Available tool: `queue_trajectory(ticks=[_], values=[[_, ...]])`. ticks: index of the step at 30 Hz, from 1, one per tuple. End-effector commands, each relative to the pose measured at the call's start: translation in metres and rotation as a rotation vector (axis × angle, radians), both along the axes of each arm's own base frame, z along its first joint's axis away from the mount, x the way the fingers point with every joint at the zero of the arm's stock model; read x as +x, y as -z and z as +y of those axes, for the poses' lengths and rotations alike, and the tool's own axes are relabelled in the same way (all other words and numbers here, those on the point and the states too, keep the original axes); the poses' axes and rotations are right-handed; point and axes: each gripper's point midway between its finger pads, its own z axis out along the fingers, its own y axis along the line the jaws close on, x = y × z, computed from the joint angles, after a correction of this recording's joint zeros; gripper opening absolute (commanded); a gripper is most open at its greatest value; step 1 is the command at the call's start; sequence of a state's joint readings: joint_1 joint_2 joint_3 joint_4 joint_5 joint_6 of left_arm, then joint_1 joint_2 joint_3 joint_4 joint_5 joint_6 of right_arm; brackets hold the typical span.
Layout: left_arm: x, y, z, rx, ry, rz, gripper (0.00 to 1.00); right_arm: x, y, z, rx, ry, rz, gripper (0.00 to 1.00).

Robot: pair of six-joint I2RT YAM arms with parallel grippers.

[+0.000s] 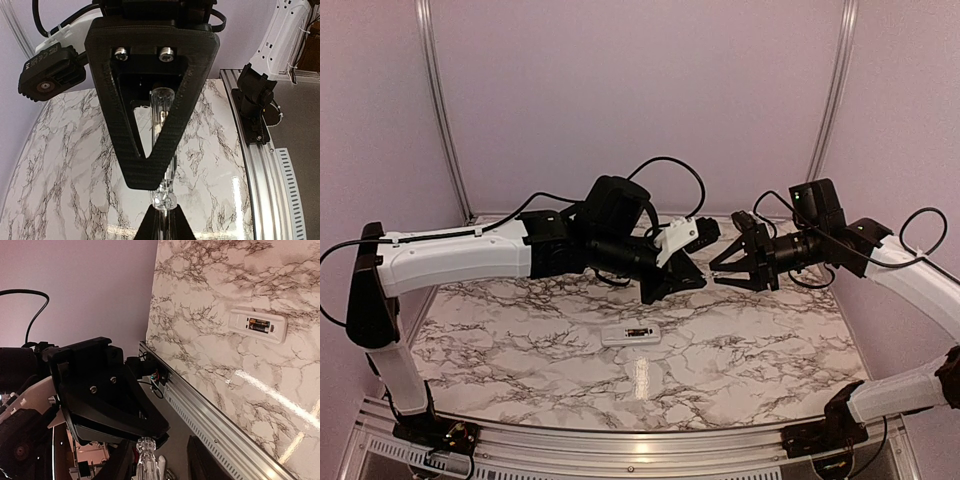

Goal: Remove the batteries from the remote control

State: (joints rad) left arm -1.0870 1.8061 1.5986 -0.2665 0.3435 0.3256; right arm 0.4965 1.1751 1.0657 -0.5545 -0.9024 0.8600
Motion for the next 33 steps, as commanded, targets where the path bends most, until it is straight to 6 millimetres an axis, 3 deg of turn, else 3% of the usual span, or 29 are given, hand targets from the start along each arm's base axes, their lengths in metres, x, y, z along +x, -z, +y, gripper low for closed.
queue_trajectory(ticks=[1,6,22,33], values=[[-0.008,-0.015,0.004,-0.038,0.017,-0.012,0.0,0.0,-0.016,0.003,0.01,-0.002,-0.049,0.33],[-0.006,-0.011,0.004,-0.029,0.012,-0.011,0.0,-0.001,-0.017,0.003,0.012,-0.006,-0.049,0.28],[-0.004,0.002,0.002,0.002,0.008,-0.012,0.0,-0.007,-0.021,0.007,0.034,-0.042,-0.047,0.28],[-0.004,0.006,0.002,0.019,0.012,-0.013,0.0,-0.006,-0.023,0.007,0.037,-0.045,-0.055,0.17]])
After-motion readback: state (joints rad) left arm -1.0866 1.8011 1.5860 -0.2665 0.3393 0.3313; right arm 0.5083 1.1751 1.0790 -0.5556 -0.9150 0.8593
